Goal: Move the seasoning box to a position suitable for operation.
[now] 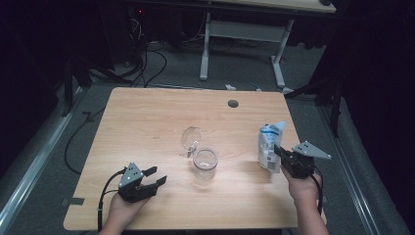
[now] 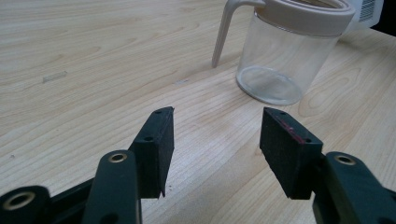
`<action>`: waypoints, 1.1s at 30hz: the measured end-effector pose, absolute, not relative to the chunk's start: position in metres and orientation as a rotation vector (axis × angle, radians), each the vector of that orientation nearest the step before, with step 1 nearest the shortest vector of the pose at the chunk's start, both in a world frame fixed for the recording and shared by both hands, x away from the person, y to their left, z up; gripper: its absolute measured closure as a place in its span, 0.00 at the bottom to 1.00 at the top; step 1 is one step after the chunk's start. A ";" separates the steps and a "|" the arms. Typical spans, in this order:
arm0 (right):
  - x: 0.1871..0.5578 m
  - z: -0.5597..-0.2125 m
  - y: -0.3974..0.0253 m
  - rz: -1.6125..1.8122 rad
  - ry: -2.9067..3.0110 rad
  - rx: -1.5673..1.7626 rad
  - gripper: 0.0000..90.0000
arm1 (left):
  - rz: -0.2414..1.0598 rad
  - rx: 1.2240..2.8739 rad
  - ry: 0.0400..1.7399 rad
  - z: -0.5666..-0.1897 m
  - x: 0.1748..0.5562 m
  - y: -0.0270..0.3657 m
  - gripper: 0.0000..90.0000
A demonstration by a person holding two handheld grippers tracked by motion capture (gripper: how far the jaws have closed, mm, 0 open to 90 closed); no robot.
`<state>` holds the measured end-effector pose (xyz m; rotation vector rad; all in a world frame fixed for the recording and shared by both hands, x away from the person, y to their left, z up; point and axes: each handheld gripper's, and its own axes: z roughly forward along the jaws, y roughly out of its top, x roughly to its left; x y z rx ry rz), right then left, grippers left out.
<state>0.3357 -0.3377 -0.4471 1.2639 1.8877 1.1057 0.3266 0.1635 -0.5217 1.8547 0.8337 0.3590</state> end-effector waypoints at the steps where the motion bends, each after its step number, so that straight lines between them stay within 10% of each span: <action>1: 0.334 -0.446 -0.337 1.104 1.896 1.259 1.00 | 0.360 1.854 0.834 -0.522 0.327 0.163 0.50; 33: 0.303 -0.432 -0.289 1.115 2.093 1.174 1.00 | 0.351 1.850 0.808 -0.523 0.326 0.162 0.50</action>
